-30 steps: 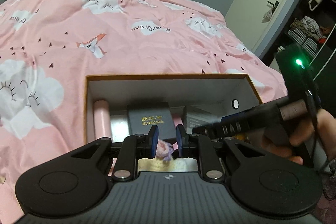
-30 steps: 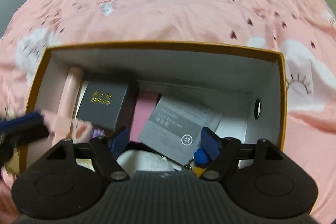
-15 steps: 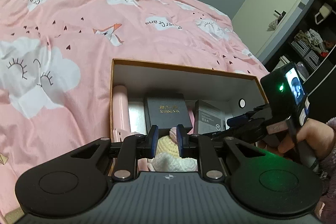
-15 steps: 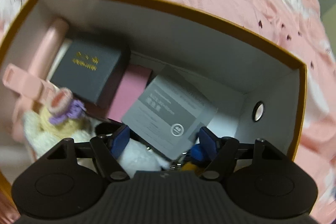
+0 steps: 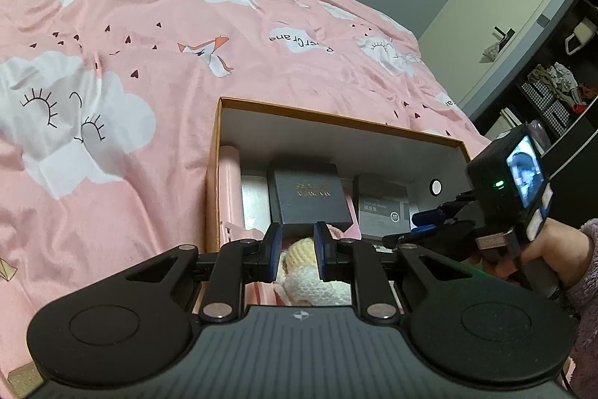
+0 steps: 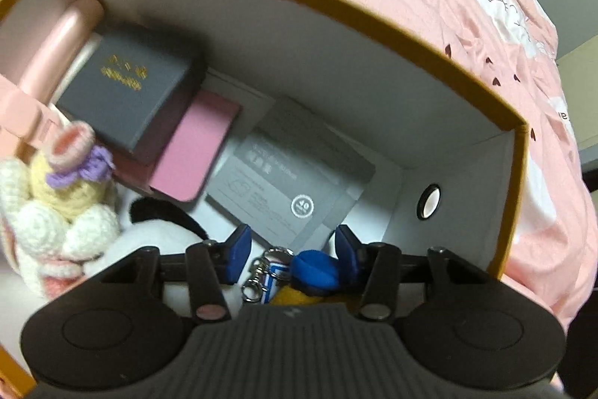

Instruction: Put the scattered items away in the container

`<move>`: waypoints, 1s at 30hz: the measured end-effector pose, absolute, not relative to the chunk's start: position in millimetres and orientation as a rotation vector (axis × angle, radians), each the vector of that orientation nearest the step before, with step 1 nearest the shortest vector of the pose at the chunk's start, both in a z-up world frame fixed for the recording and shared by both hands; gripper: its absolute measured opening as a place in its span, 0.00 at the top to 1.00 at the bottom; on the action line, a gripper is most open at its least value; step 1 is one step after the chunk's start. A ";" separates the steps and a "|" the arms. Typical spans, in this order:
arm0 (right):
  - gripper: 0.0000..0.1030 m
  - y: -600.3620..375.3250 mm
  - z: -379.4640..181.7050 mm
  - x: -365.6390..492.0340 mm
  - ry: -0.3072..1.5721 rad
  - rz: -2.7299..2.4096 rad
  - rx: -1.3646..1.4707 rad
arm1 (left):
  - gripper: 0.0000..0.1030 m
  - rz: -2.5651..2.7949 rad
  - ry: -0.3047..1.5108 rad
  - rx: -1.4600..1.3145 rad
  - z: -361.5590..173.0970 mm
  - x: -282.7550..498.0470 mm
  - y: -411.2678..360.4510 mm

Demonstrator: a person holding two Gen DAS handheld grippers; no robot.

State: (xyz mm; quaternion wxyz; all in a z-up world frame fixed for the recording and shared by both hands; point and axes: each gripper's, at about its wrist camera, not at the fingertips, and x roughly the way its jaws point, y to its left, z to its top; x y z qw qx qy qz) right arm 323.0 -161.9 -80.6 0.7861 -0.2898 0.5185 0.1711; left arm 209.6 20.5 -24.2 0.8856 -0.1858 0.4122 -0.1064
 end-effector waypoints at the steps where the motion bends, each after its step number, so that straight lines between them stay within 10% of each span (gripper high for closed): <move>1: 0.45 -165.0 -77.0 325.3 1.122 0.377 -0.588 | 0.80 -0.220 0.860 -0.387 -24.2 209.6 20.6; 10: 0.25 -160.6 -87.9 332.7 1.155 0.394 -0.575 | 0.80 -0.209 0.867 -0.364 -25.0 207.8 19.1; 30: 0.30 -177.6 -7.3 271.4 0.846 0.497 -0.326 | 0.79 -0.141 0.832 -0.249 -4.3 169.4 21.0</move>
